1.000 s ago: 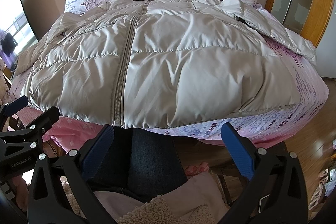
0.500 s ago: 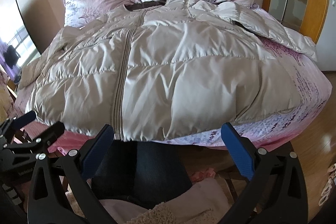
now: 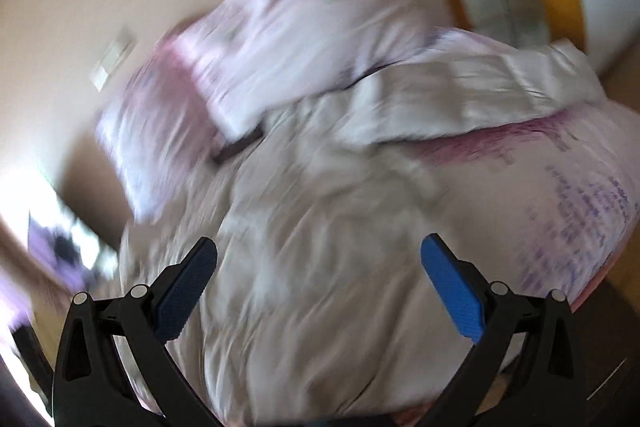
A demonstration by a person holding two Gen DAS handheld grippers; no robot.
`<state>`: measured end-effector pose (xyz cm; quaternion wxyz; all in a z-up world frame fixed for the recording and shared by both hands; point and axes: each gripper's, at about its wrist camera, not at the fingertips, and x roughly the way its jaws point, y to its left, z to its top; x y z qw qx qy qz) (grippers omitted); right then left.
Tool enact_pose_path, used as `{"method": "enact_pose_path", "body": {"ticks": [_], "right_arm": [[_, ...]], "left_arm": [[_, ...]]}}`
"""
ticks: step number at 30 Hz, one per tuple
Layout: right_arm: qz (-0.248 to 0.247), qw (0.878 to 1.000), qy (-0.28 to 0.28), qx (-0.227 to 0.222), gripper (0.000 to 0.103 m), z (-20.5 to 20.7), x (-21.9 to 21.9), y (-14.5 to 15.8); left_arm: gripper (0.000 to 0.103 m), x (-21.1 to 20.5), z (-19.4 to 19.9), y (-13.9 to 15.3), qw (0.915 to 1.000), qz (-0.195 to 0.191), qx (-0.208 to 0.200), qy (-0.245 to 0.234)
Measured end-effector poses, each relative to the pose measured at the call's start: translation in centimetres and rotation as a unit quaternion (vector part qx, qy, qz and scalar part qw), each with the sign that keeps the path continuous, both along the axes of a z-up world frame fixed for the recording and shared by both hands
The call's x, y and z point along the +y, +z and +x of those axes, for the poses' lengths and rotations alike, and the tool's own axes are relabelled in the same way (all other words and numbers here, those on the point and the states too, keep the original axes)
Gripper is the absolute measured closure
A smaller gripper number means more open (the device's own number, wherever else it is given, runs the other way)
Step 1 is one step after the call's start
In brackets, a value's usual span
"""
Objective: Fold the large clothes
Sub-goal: 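Grasp the jacket sleeve with the right gripper and lift it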
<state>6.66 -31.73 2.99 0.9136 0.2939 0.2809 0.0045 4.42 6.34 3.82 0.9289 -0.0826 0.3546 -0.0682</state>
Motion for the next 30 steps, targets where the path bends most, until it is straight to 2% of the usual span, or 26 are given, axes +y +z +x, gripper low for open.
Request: {"method": "enact_pose_path", "body": {"ticks": [3, 4, 5, 6, 8, 10, 14, 17, 22, 26, 27, 30], "right_arm": [[0.061, 0.996, -0.062, 0.015, 0.003, 2.2, -5.3, -0.4], [0.094, 0.992, -0.086, 0.023, 0.006, 3.1, -7.5, -1.0], [0.117, 0.987, -0.102, 0.031, 0.015, 3.7, -8.8, -1.7], [0.151, 0.98, -0.125, 0.045, 0.023, 4.3, -10.6, -2.6], [0.205, 0.964, -0.161, 0.062, 0.03, 5.0, -13.9, -4.3], [0.235, 0.948, -0.197, 0.081, 0.033, 5.7, -16.4, -5.9], [0.257, 0.93, -0.246, 0.091, 0.033, 6.3, -19.3, -7.7], [0.268, 0.921, -0.268, 0.094, 0.037, 6.9, -20.9, -8.5], [0.26, 0.912, -0.301, 0.098, 0.05, 7.2, -22.3, -9.5], [0.251, 0.908, -0.32, 0.104, 0.068, 7.3, -23.4, -9.6], [0.245, 0.907, -0.324, 0.106, 0.078, 7.3, -23.5, -9.6], [0.21, 0.915, -0.326, 0.11, 0.093, 7.9, -23.4, -9.0]], "left_arm": [[0.002, 1.7, 2.2, 0.3, 0.9991, -0.034, 0.024, -0.01], [0.002, 2.1, 2.9, 0.3, 0.9986, -0.039, 0.032, -0.015], [0.002, 2.7, 3.8, 0.2, 0.9975, -0.053, 0.044, -0.015], [0.002, 3.4, 4.5, -0.1, 0.9956, -0.071, 0.059, -0.014], [0.002, 4.9, 6.3, -0.8, 0.9887, -0.113, 0.097, -0.016], [0.002, 6.0, 7.2, -1.1, 0.9866, -0.128, 0.1, -0.003], [0.002, 7.8, 8.8, -0.4, 0.9896, -0.119, 0.08, 0.019], [0.002, 9.6, 10.0, -0.2, 0.9882, -0.132, 0.062, 0.048], [0.002, 12.7, 11.4, -0.9, 0.9836, -0.147, 0.041, 0.096], [0.002, 14.3, 12.3, -1.8, 0.9807, -0.153, 0.048, 0.111], [0.002, 14.6, 12.5, -2.0, 0.9802, -0.156, 0.051, 0.111], [0.002, 15.1, 13.2, -2.5, 0.9787, -0.168, 0.057, 0.103]]}}
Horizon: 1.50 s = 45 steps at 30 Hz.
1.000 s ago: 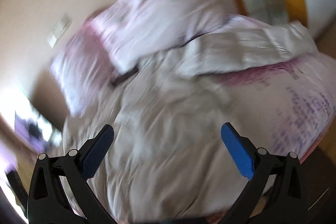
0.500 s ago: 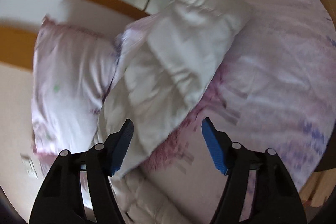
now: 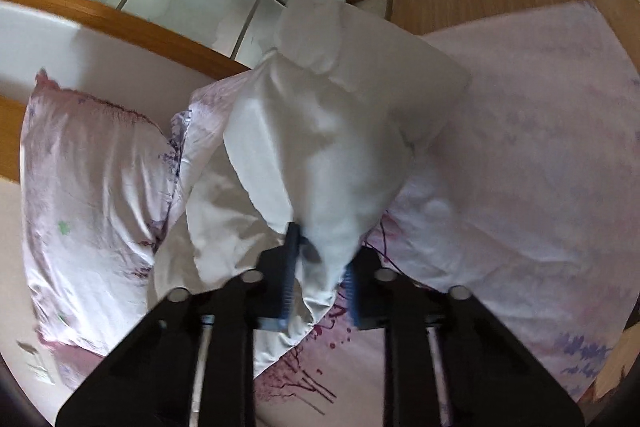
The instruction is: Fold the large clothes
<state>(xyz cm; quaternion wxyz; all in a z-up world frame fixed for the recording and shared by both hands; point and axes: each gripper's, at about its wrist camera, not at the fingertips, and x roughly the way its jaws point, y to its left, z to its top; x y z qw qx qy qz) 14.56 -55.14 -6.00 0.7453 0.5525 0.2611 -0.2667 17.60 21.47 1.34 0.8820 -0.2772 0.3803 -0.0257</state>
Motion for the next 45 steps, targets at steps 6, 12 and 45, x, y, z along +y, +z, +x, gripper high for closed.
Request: {"method": "enact_pose_path", "body": {"ticks": [6, 12, 45], "right_arm": [[-0.117, 0.993, 0.024, 0.011, 0.097, 2.0, 1.9, 4.8], [-0.196, 0.979, 0.045, 0.009, 0.098, 3.6, 4.0, 8.8], [-0.378, 0.719, 0.579, 0.073, 0.087, 18.7, 47.4, 9.9]], "left_arm": [[0.002, 0.7, 0.8, 0.0, 0.9998, -0.016, -0.006, -0.009], [0.002, 1.3, 0.9, -0.4, 0.9998, -0.017, -0.005, -0.003], [0.002, 9.5, -3.6, -0.1, 0.9951, -0.025, -0.034, 0.089]]}}
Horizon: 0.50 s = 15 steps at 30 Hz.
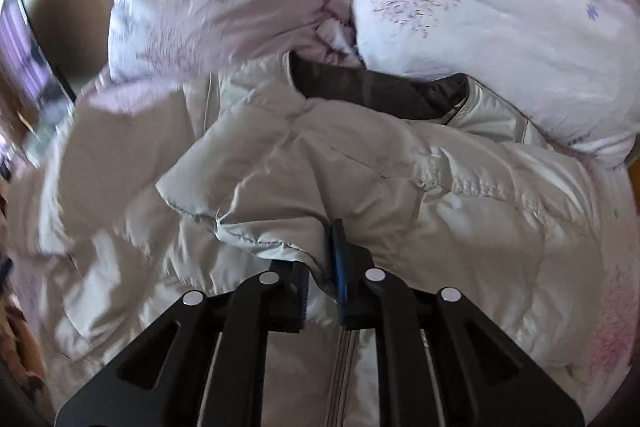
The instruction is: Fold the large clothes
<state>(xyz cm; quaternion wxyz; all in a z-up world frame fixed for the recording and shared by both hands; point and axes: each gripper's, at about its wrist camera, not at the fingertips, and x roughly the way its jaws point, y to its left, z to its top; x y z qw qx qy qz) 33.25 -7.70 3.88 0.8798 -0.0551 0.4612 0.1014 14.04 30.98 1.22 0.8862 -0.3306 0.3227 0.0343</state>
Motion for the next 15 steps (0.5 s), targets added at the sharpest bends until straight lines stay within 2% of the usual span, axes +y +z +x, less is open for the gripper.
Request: {"method": "enact_pose_path", "body": {"ticks": [4, 7, 8, 9, 11, 13, 14, 15], "right_arm": [[-0.042, 0.998, 0.03, 0.043, 0.076, 0.2, 1.9, -0.8], [-0.07, 0.995, 0.043, 0.051, 0.071, 0.0, 2.7, -1.6], [-0.069, 0.995, 0.045, 0.055, 0.066, 0.0, 2.8, -1.6], [-0.064, 0.995, 0.047, 0.063, 0.051, 0.0, 3.0, -1.6], [-0.026, 0.993, 0.081, 0.08, 0.028, -0.5, 3.5, -1.2], [-0.046, 0.992, 0.108, 0.051, 0.028, -1.7, 4.9, -0.4], [-0.061, 0.992, 0.111, 0.01, 0.029, -2.6, 5.6, 0.4], [-0.055, 0.993, 0.107, -0.006, 0.034, -2.8, 5.8, 0.9]], "left_arm": [[0.003, 1.0, -0.4, -0.6, 0.9999, -0.009, 0.008, 0.011], [0.003, 1.6, -0.4, -1.1, 0.9995, -0.022, 0.018, 0.017], [0.003, 1.9, -0.5, -1.4, 0.9992, -0.027, 0.022, 0.021], [0.004, 2.1, -0.7, -1.6, 0.9989, -0.03, 0.025, 0.026], [0.006, 2.6, -0.9, -2.0, 0.9982, -0.04, 0.032, 0.032], [0.007, 3.0, -1.1, -2.2, 0.9976, -0.044, 0.038, 0.037], [0.008, 3.2, -1.2, -2.3, 0.9974, -0.044, 0.039, 0.041], [0.01, 3.4, -1.3, -2.3, 0.9972, -0.044, 0.041, 0.044]]}}
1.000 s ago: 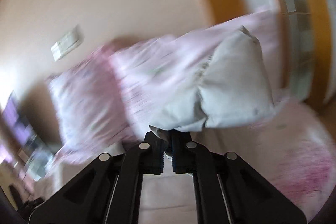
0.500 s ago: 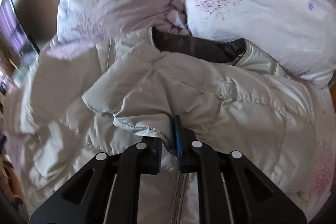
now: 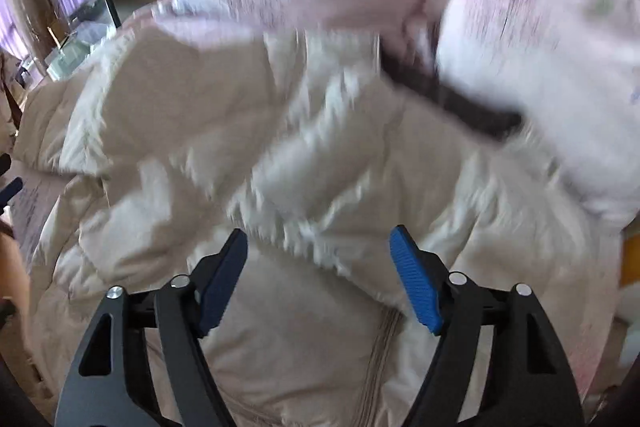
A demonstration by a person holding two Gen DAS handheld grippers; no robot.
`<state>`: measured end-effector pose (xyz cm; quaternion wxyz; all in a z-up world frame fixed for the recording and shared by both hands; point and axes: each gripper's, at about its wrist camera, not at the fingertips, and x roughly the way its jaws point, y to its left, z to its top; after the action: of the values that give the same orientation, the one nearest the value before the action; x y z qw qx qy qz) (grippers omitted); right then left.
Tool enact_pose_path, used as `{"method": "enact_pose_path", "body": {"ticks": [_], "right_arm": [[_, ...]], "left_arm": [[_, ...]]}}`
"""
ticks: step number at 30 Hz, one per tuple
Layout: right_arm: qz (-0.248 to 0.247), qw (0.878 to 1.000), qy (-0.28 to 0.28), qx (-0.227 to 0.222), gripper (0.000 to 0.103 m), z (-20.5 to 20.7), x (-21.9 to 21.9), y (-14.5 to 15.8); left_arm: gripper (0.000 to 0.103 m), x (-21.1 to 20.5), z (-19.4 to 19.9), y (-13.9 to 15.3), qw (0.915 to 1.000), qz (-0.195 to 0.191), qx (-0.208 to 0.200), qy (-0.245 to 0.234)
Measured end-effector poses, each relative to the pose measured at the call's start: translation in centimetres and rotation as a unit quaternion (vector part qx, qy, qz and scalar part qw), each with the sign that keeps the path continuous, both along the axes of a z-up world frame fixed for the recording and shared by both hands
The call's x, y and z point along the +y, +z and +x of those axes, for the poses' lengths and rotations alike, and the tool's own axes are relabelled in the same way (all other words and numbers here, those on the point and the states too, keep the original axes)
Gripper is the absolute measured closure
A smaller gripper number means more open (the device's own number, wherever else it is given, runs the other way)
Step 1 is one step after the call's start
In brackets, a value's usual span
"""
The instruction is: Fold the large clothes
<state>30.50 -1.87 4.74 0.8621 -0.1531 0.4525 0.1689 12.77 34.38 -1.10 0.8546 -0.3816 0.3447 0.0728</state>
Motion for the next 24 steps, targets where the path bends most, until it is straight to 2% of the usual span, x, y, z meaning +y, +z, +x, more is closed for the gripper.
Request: {"method": "enact_pose_path", "body": {"ticks": [3, 4, 6, 9, 11, 14, 17, 20, 24], "right_arm": [[0.066, 0.997, -0.037, 0.011, 0.05, 1.4, -1.1, 0.6], [0.097, 0.994, -0.051, 0.03, 0.05, 2.3, -1.7, 0.2], [0.12, 0.988, -0.062, 0.075, 0.05, 3.6, -2.2, -1.4], [0.111, 0.983, -0.071, 0.128, 0.05, 4.8, -1.7, -4.1], [0.121, 0.982, -0.076, 0.126, 0.05, 4.6, -1.7, -3.7], [0.166, 0.975, -0.075, 0.13, 0.047, 3.3, -2.8, -2.1], [0.19, 0.971, -0.075, 0.121, 0.044, 2.3, -4.2, -0.5], [0.214, 0.967, -0.076, 0.117, 0.043, 1.2, -5.8, 0.9], [0.245, 0.959, -0.084, 0.114, 0.041, 0.0, -8.2, 2.4]], "left_arm": [[0.014, 0.5, -0.3, -0.1, 0.9999, -0.007, 0.004, 0.012], [0.015, 0.8, -0.4, -0.3, 0.9998, -0.011, 0.005, 0.016], [0.018, 1.4, -0.7, -0.5, 0.9994, -0.025, 0.007, 0.024], [0.022, 2.5, -0.9, -1.0, 0.9982, -0.042, 0.012, 0.041], [0.026, 3.4, -1.2, -1.5, 0.9959, -0.068, 0.014, 0.057], [0.029, 4.7, -1.6, -2.2, 0.9914, -0.102, 0.014, 0.082], [0.03, 5.6, -1.8, -2.7, 0.9869, -0.119, 0.014, 0.108], [0.035, 6.6, -2.0, -3.2, 0.9813, -0.134, 0.016, 0.137], [0.056, 7.6, -2.0, -3.5, 0.9767, -0.136, 0.025, 0.164]]}}
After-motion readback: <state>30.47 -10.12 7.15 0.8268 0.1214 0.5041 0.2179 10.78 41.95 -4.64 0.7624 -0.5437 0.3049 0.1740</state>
